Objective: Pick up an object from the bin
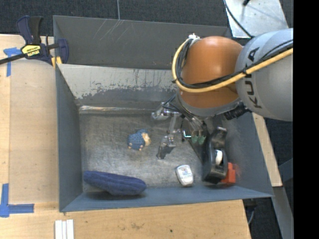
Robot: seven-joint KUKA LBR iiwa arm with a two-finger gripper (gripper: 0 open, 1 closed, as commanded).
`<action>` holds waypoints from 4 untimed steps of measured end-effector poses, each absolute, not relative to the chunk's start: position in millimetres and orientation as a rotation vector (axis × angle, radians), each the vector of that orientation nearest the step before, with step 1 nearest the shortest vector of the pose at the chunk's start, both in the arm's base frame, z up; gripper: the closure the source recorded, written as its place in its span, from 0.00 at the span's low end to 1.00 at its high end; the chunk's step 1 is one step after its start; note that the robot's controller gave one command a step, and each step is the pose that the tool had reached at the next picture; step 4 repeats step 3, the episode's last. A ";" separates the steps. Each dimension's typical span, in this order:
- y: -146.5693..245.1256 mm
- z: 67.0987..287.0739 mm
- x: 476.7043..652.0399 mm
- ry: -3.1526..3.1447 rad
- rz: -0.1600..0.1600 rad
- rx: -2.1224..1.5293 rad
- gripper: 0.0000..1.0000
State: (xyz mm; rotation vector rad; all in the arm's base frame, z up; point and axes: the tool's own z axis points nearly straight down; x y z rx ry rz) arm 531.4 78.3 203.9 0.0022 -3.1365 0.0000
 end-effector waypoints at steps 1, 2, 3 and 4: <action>82.6 81.8 585.2 -3.108 0.000 0.448 0.00; 82.2 84.9 586.0 -3.112 -0.001 0.443 1.00; 73.7 226.9 552.0 -3.061 0.002 0.750 1.00; 73.7 226.9 552.0 -3.061 0.002 0.750 1.00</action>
Offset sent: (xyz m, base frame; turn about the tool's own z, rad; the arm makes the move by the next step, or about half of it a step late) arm 0.0539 0.0045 -0.1194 -0.2847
